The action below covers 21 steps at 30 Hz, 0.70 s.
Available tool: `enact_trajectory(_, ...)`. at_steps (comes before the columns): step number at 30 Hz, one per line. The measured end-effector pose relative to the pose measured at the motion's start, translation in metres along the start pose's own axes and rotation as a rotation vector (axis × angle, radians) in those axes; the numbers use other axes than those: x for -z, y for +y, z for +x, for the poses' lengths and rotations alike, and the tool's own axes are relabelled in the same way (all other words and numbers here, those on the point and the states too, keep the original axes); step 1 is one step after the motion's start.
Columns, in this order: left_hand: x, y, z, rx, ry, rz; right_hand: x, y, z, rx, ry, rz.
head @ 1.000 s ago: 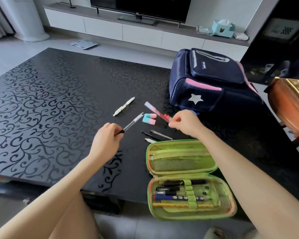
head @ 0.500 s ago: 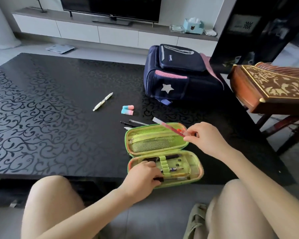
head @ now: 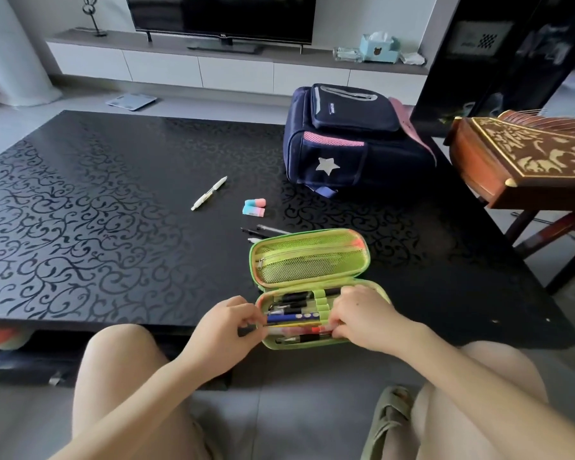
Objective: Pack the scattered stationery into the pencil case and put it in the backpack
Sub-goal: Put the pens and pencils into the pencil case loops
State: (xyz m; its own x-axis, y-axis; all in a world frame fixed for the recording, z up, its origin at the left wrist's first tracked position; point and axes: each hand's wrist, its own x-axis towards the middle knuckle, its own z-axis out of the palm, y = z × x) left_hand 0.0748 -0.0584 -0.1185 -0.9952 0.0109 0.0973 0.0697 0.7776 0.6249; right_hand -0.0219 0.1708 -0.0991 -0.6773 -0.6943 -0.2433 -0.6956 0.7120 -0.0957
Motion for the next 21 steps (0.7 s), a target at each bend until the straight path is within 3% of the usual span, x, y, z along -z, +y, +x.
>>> enact_trajectory(4, -0.009, 0.007, 0.001, -0.002, -0.032, -0.006, 0.003, -0.002, 0.002, 0.03, -0.001, -0.076)
enact_trajectory(12, -0.018, 0.009, 0.007, 0.026, -0.036, 0.01, 0.022, -0.022, 0.015, 0.082, 0.154, -0.041)
enact_trajectory(17, -0.004, 0.002, 0.009, 0.116, 0.002, -0.077, 0.013, -0.052, 0.035, 0.144, 0.071, -0.098)
enact_trajectory(21, 0.012, -0.016, 0.014, 0.177, 0.051, -0.035, 0.014, -0.047, 0.036, 0.124, -0.006, -0.012)
